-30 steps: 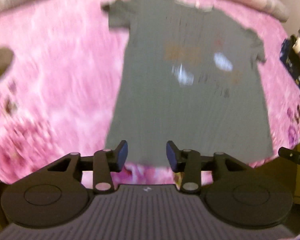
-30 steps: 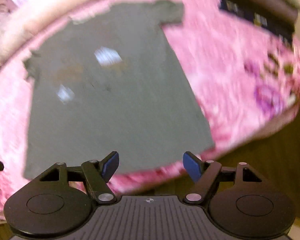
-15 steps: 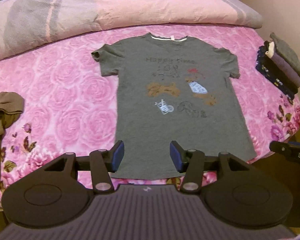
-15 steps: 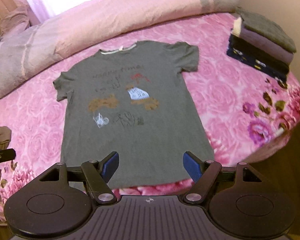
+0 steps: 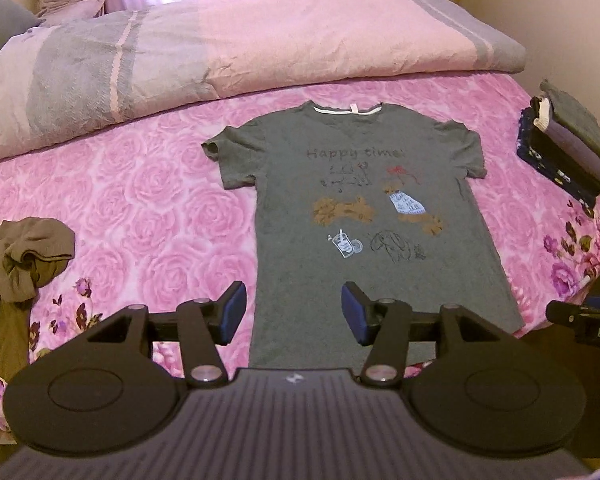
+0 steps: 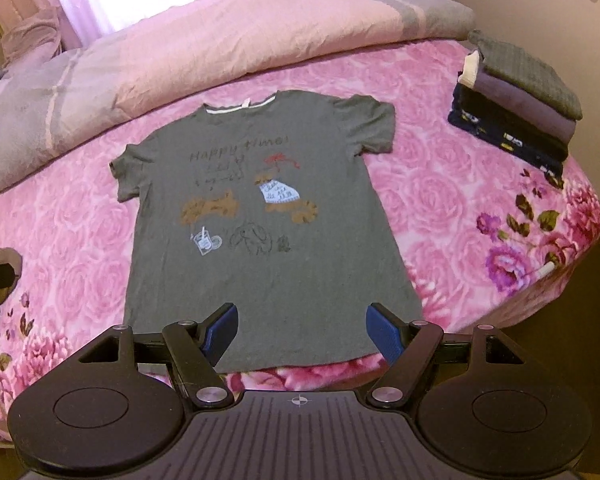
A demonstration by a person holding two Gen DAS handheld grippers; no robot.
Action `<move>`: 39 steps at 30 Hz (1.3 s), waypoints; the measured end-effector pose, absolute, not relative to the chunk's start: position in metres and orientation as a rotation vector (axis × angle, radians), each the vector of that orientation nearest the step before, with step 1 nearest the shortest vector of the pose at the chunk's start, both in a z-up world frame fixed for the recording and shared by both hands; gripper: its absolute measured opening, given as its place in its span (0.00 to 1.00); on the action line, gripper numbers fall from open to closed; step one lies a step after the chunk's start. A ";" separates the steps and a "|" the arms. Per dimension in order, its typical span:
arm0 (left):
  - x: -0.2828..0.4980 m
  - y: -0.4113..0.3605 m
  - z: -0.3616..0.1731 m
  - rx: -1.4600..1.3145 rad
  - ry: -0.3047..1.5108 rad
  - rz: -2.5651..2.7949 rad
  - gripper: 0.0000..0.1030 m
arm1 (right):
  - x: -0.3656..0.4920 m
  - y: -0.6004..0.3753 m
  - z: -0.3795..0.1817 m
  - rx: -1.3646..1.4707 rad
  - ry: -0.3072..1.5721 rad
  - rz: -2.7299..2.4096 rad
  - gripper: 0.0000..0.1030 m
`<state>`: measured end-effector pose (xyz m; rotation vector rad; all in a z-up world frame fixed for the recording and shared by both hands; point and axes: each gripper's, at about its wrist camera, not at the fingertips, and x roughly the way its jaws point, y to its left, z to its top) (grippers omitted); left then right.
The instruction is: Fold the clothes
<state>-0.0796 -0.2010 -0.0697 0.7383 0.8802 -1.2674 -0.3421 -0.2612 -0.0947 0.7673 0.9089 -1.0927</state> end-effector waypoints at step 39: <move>-0.112 -0.201 -0.102 0.924 0.924 -1.278 0.49 | -0.351 -0.247 -0.126 0.870 1.055 -1.078 0.72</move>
